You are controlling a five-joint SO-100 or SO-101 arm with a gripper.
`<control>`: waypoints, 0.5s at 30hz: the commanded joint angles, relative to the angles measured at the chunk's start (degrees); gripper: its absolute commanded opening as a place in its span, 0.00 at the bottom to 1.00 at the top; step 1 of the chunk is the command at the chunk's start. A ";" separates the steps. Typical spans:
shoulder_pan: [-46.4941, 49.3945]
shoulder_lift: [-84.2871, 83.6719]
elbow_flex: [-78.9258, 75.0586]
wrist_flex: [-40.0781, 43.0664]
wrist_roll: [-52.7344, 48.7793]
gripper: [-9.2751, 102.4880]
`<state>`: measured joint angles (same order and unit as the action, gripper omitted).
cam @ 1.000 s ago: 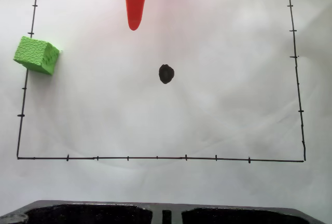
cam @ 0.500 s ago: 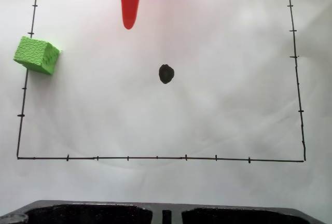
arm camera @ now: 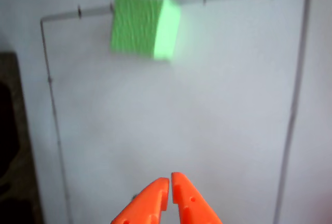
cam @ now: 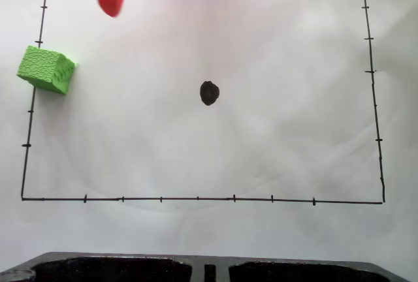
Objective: Grasp the colored block, Place it on the black dot, and then return the arm to the default position.
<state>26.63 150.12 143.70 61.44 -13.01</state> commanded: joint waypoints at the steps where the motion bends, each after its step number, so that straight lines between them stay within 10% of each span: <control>1: 4.66 -4.92 -5.19 -0.18 -4.13 0.08; 15: 14.24 -31.29 -24.26 -10.46 -8.61 0.09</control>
<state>40.43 120.85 123.66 52.47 -21.36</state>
